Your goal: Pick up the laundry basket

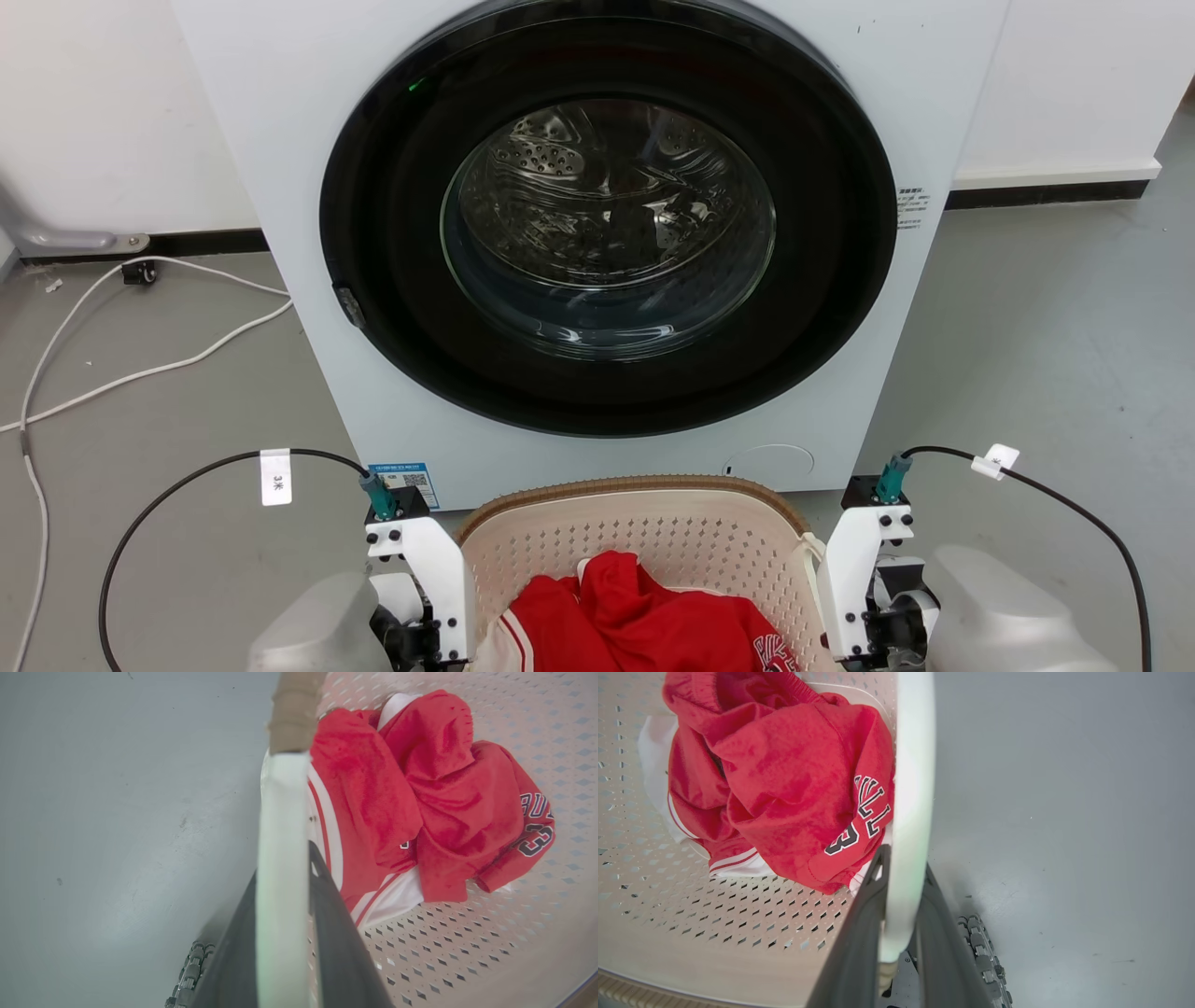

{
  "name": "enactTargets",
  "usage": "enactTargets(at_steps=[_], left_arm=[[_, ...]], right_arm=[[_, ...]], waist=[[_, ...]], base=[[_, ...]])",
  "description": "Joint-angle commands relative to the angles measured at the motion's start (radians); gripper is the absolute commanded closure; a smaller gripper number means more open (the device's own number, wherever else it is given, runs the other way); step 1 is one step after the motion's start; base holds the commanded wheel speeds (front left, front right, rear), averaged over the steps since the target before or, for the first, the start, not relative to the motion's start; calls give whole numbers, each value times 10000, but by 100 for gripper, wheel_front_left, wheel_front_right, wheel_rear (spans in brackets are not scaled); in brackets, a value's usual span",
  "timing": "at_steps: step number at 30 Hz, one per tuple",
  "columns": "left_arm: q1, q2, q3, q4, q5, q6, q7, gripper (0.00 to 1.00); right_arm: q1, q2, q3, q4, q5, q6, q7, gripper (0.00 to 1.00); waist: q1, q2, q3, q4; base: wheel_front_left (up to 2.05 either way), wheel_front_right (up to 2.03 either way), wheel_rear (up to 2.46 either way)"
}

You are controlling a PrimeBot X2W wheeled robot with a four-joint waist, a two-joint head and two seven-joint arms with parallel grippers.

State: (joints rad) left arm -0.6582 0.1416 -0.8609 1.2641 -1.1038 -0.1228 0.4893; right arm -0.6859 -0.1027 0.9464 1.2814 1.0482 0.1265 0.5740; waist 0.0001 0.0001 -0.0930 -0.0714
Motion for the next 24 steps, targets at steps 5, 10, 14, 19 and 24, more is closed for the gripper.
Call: enactTargets(at_steps=[5, 10, 14, 19, 24], left_arm=[[3, -166, -61, -202, -148, -142, -101, 100], [35, -154, -116, -218, -228, -141, -103, 100], [57, -147, -159, -227, -265, -141, -119, 100], [62, -148, -215, -220, -312, -141, -145, 100], [32, -138, -277, -227, -359, -143, -168, 100]], right_arm=[[2, 223, 69, -32, 99, 78, 10, 100], [12, 224, 97, -23, 135, 80, 21, 100], [17, 233, 116, -17, 182, 78, 31, 100], [30, 245, 133, -13, 214, 80, 6, 100], [15, 241, 161, -5, 251, 80, 9, 100]], waist=[[-1, -1, 9, 24], [-1, -1, 9, 30], [-1, -1, 2, 27], [-1, -1, -6, 27], [-1, -1, 0, 34]], base=[[0, 0, 0], [0, 0, 0], [0, 0, 0], [0, 0, 0], [0, 0, 0]])
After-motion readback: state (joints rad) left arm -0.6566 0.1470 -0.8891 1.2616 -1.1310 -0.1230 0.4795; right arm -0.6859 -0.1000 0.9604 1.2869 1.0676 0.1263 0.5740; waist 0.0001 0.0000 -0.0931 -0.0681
